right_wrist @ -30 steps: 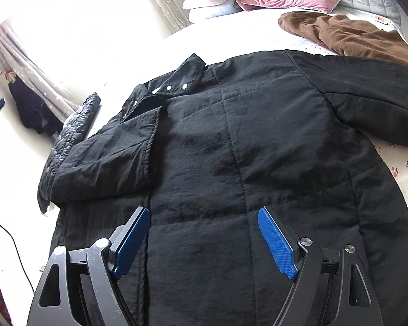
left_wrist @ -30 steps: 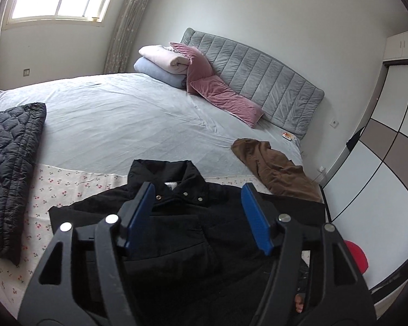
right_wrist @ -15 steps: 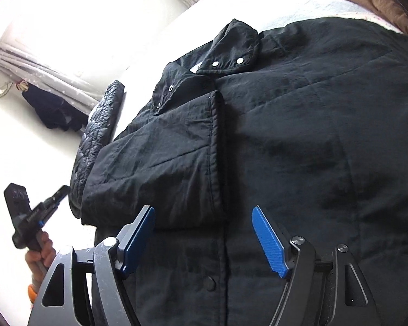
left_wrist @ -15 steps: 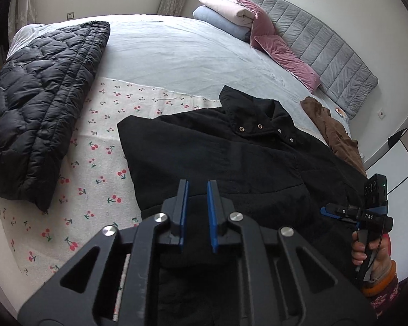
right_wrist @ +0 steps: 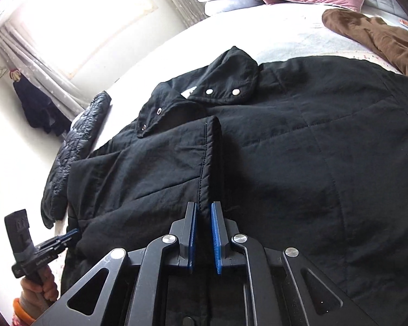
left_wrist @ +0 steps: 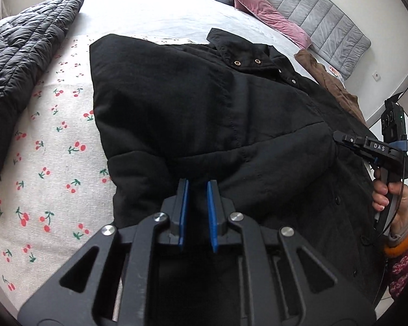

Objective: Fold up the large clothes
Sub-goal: 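Move the right tool to the other sleeve, then grasp the sleeve with the right tool, fold it across the body, release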

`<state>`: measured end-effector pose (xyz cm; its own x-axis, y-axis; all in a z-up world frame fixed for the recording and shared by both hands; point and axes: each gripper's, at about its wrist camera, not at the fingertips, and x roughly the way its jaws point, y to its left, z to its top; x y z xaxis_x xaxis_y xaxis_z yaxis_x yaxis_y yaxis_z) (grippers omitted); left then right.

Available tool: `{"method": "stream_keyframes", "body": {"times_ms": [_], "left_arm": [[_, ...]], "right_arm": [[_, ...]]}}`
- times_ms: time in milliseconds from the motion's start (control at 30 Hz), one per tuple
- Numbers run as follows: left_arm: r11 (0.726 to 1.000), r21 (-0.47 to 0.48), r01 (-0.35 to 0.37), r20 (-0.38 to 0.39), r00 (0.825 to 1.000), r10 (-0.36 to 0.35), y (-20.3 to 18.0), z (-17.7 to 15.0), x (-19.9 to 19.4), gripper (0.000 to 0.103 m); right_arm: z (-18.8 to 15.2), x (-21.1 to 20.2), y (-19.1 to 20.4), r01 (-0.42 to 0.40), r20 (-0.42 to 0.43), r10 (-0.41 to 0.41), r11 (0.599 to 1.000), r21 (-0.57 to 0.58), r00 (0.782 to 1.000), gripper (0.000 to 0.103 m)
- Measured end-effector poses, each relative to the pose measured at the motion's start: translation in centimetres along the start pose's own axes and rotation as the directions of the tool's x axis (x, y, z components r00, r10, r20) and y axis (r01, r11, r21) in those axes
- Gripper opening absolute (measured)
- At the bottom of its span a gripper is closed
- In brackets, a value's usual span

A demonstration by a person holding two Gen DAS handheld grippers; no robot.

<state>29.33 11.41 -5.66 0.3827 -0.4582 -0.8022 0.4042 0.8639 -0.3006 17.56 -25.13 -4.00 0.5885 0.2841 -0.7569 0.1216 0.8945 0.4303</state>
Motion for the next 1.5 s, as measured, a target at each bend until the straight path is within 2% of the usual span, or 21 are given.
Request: {"method": "stream_keyframes", "body": {"times_ms": [33,67,133,167,200,267,333,400,500,567,667,833,900,967,1133,1233,1333,1433,1500], "left_arm": [[1.000,-0.002,-0.003,-0.005,1.000,0.003,-0.3,0.2,-0.4,0.026],[1.000,-0.003,-0.005,-0.010,1.000,0.005,-0.6,0.5,-0.8,0.039],[0.999,0.011,-0.032,-0.004,0.999,0.032,-1.6,1.2,-1.8,0.057],[0.998,0.022,-0.064,0.009,0.998,0.064,-2.2,1.6,-2.3,0.063],[0.995,0.032,-0.097,0.023,0.995,0.096,-2.8,1.9,-2.9,0.065],[0.986,0.040,-0.165,0.038,0.986,0.163,-4.2,2.3,-4.1,0.075],[0.967,0.039,-0.251,0.036,0.968,0.250,-5.6,2.5,-5.1,0.081],[0.960,0.036,-0.277,0.033,0.961,0.276,-7.0,2.3,-6.2,0.081],[0.975,-0.005,-0.223,0.030,0.974,0.223,-8.7,1.4,-8.0,0.081],[0.984,-0.029,-0.175,0.036,0.984,0.176,-9.9,0.5,-9.2,0.088],[0.989,-0.040,-0.140,0.043,0.989,0.142,-12.1,-0.4,-10.2,0.098],[0.994,-0.044,-0.096,0.006,0.995,0.097,-15.0,-1.7,-10.5,0.100],[0.995,-0.038,-0.095,0.018,0.995,0.096,-15.9,-2.2,-10.4,0.100],[0.994,-0.053,-0.092,0.063,0.993,0.096,-16.4,-2.8,-10.2,0.100],[0.988,-0.145,-0.045,0.139,0.988,0.066,-14.9,-4.5,-7.1,0.100],[0.970,-0.243,0.009,0.146,0.989,0.027,-12.6,-5.8,-4.3,0.100],[0.947,-0.318,0.050,0.116,0.993,-0.014,-11.0,-6.6,-2.8,0.100],[0.943,-0.327,0.068,0.145,0.989,-0.021,-10.7,-6.7,-3.0,0.100],[0.950,-0.307,0.048,0.172,0.985,0.005,-10.9,-6.8,-3.6,0.100]], "right_arm": [[-0.1,-0.2,-0.3,0.005,-0.009,-0.005,1.000,0.007,1.000,0.020],[-0.2,-0.8,-0.7,0.007,-0.011,-0.007,1.000,0.017,1.000,0.024],[-0.4,-2.2,-1.6,-0.003,-0.002,0.003,1.000,0.030,1.000,0.049],[-0.4,-3.1,-2.1,-0.005,0.008,0.005,0.999,0.038,1.000,0.055],[-0.5,-4.1,-2.9,-0.001,0.019,0.000,0.999,0.047,1.000,0.061],[-0.4,-5.9,-4.2,0.015,0.037,-0.017,0.998,0.055,0.999,0.062],[-0.4,-7.8,-5.7,0.042,0.050,-0.045,0.997,0.059,0.998,0.063],[-0.5,-9.8,-7.2,0.074,0.066,-0.078,0.995,0.065,0.995,0.065],[-0.8,-13.2,-10.5,0.109,0.098,-0.118,0.989,0.097,0.988,0.070],[-1.1,-15.3,-13.2,0.124,0.121,-0.141,0.982,0.139,0.983,0.072],[-1.7,-18.2,-17.7,0.137,0.138,-0.172,0.963,0.233,0.975,0.073],[-2.9,-22.2,-24.3,0.173,0.158,-0.234,0.929,0.327,0.959,0.075],[-3.4,-23.7,-27.1,0.187,0.167,-0.267,0.904,0.383,0.949,0.075],[-3.7,-24.9,-29.7,0.189,0.179,-0.294,0.873,0.449,0.939,0.075],[-5.1,-26.3,-35.8,0.166,0.214,-0.361,0.777,0.607,0.908,0.075],[-5.9,-26.0,-38.3,0.156,0.217,-0.404,0.711,0.685,0.889,0.075],[-6.0,-24.9,-39.9,0.130,0.234,-0.417,0.680,0.722,0.878,0.075],[-5.9,-23.6,-41.2,0.084,0.267,-0.431,0.641,0.763,0.862,0.075],[-6.2,-22.9,-42.5,0.022,0.285,-0.412,0.600,0.800,0.865,0.075]]}}
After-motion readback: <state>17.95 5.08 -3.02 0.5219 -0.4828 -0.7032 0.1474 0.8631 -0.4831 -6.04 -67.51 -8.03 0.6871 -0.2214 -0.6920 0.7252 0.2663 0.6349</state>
